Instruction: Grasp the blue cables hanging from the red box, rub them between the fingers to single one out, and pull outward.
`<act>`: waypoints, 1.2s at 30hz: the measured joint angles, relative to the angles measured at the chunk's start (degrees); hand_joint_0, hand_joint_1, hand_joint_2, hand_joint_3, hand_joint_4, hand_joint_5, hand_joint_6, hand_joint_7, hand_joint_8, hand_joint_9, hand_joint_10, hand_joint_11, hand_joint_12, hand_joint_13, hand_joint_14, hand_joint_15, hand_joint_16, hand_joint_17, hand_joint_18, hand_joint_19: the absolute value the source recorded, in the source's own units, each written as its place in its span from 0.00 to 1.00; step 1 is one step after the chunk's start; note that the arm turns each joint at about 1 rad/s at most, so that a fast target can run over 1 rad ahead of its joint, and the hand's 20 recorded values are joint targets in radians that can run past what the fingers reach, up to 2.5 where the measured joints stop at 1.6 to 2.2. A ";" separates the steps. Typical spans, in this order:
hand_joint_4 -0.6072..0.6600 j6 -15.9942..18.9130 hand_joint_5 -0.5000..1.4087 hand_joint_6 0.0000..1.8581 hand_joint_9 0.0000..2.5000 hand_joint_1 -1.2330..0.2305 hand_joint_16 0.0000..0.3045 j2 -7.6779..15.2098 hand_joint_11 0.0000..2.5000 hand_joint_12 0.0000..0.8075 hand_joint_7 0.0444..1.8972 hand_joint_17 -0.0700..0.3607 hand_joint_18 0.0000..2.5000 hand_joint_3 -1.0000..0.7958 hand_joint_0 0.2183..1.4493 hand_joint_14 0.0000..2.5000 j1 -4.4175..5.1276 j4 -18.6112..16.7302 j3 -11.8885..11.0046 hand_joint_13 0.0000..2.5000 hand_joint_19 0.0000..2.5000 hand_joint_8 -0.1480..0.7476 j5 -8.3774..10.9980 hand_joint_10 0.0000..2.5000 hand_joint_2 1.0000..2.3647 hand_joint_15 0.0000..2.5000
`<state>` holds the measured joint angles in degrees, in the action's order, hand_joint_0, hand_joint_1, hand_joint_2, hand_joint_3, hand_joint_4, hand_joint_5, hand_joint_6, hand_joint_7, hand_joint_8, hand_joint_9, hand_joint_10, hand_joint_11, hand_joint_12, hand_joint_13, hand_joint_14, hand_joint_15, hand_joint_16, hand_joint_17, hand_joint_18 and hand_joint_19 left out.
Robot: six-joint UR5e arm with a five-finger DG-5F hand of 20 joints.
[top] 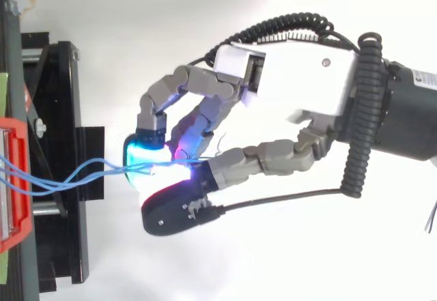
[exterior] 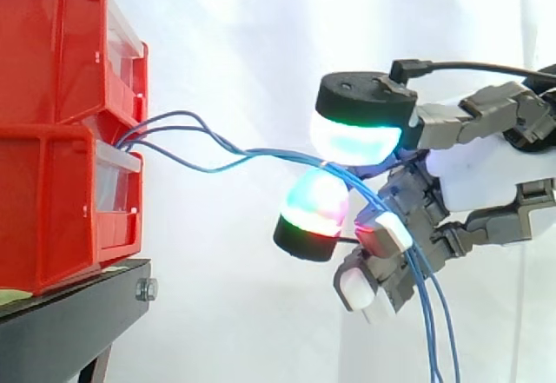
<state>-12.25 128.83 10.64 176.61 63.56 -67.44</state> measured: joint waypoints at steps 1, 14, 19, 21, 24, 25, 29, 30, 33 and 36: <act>0.60 -0.06 0.18 0.46 0.45 0.42 0.15 0.00 0.33 0.47 0.44 0.40 0.33 0.32 0.27 0.01 -0.17 -0.01 -0.21 0.41 0.17 0.58 -0.04 0.01 0.00 0.24; 0.53 -0.41 0.18 0.50 0.45 0.32 0.16 0.00 0.34 0.49 0.48 0.41 0.34 0.51 0.32 0.01 -1.22 0.16 -1.64 0.41 0.16 0.60 -0.15 0.01 0.01 0.24; 0.46 -1.16 0.17 0.50 0.43 0.26 0.14 -0.02 0.34 0.46 0.59 0.39 0.33 0.50 0.37 0.01 -1.38 0.28 -2.85 0.39 0.16 0.57 -0.10 0.01 0.02 0.24; 0.45 -1.46 0.17 0.51 0.42 0.24 0.14 -0.03 0.34 0.46 0.59 0.38 0.33 0.48 0.39 0.01 -1.37 0.57 -3.17 0.39 0.15 0.56 -0.08 0.01 0.01 0.24; 0.45 -1.68 0.17 0.52 0.42 0.23 0.14 -0.04 0.34 0.45 0.52 0.38 0.33 0.38 0.43 0.01 -1.24 1.05 -3.43 0.39 0.15 0.56 -0.07 0.01 0.01 0.24; 0.46 -1.70 0.17 0.52 0.42 0.23 0.14 -0.05 0.33 0.45 0.51 0.38 0.33 0.37 0.43 0.01 -1.18 1.19 -3.47 0.39 0.15 0.56 -0.07 0.01 0.01 0.24; 0.58 -1.73 0.17 0.50 0.44 0.26 0.14 -0.05 0.34 0.45 0.45 0.38 0.33 0.28 0.36 0.01 -1.04 1.34 -3.50 0.40 0.16 0.57 -0.08 0.01 0.00 0.24; 0.58 -1.74 0.17 0.50 0.44 0.27 0.14 -0.05 0.34 0.45 0.44 0.38 0.33 0.28 0.35 0.01 -1.02 1.35 -3.50 0.40 0.16 0.56 -0.08 0.01 0.00 0.24; 0.59 -1.74 0.18 0.49 0.45 0.34 0.14 -0.06 0.33 0.46 0.44 0.38 0.34 0.28 0.30 0.01 -0.99 1.36 -3.52 0.41 0.17 0.58 -0.12 0.01 0.00 0.24; 0.59 -1.73 0.18 0.48 0.46 0.41 0.15 -0.06 0.33 0.47 0.45 0.40 0.34 0.28 0.27 0.01 -0.98 1.37 -3.53 0.41 0.17 0.58 -0.14 0.01 0.00 0.25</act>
<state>-13.98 128.77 9.66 177.98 60.03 -67.58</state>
